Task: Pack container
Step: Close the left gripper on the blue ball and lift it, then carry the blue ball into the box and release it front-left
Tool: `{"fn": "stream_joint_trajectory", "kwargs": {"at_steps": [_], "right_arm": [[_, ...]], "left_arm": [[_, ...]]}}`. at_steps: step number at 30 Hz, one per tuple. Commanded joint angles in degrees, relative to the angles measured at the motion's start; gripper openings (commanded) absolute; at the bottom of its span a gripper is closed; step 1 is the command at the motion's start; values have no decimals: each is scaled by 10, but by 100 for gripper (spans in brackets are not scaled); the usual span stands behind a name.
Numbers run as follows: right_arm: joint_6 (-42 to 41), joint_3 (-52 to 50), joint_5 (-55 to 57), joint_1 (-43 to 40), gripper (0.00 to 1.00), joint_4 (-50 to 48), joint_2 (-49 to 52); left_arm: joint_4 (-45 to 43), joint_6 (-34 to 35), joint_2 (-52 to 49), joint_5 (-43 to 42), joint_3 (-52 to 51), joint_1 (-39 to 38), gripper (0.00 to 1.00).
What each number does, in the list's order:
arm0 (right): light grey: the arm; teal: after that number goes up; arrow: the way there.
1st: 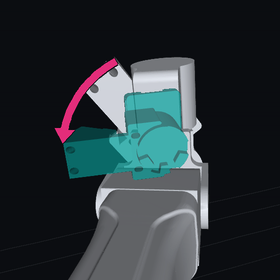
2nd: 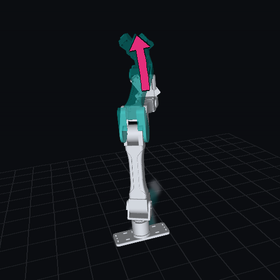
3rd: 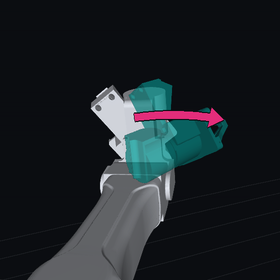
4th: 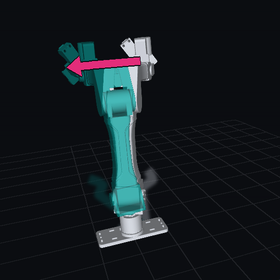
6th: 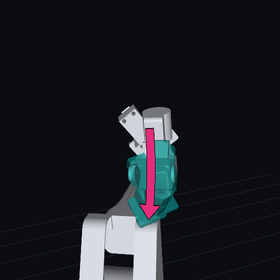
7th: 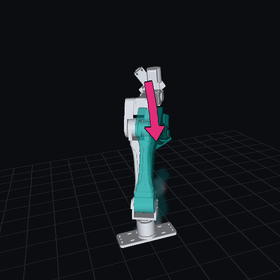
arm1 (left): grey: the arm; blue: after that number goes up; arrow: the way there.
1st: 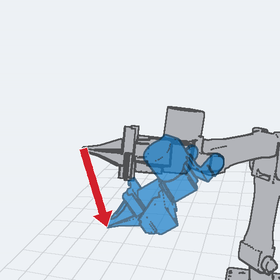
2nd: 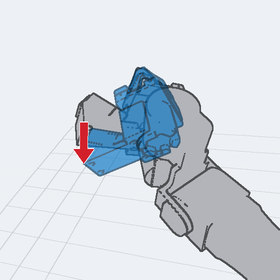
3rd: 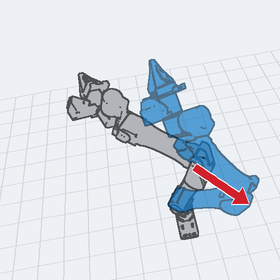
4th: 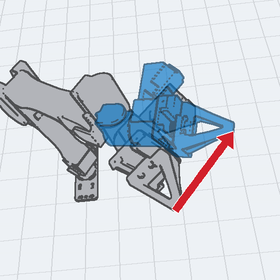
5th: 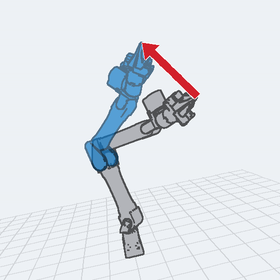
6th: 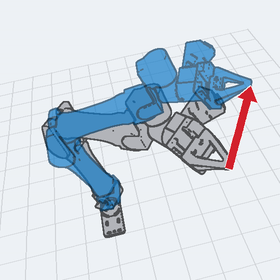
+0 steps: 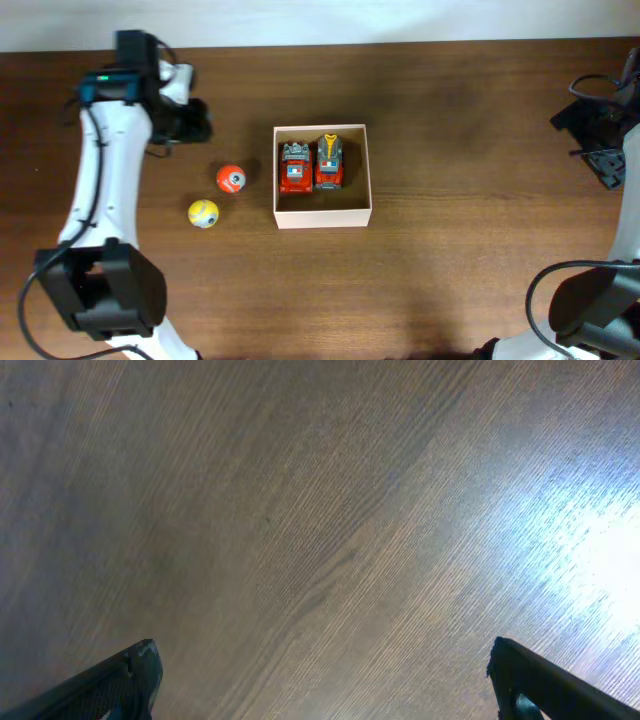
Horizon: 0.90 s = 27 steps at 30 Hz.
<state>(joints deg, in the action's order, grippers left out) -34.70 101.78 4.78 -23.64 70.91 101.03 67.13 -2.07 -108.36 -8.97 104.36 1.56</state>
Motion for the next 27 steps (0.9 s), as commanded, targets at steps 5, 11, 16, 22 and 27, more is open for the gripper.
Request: {"fn": "stream_joint_trajectory", "kwargs": {"at_steps": [5,11,16,22,27], "right_arm": [[-5,-3,-1,0,99,0,0],[-5,-3,-1,0,99,1,0],[-5,-3,-1,0,99,1,0],[-5,-3,-1,0,99,1,0],[-5,-3,-1,0,99,1,0]], "left_arm": [[68,-84,-4,-12,9,-137,54],[96,-85,-4,-7,9,-217,54],[119,-63,-4,3,9,-254,54],[118,-2,-4,11,5,-255,53],[117,24,-4,13,-7,-255,53]]}}
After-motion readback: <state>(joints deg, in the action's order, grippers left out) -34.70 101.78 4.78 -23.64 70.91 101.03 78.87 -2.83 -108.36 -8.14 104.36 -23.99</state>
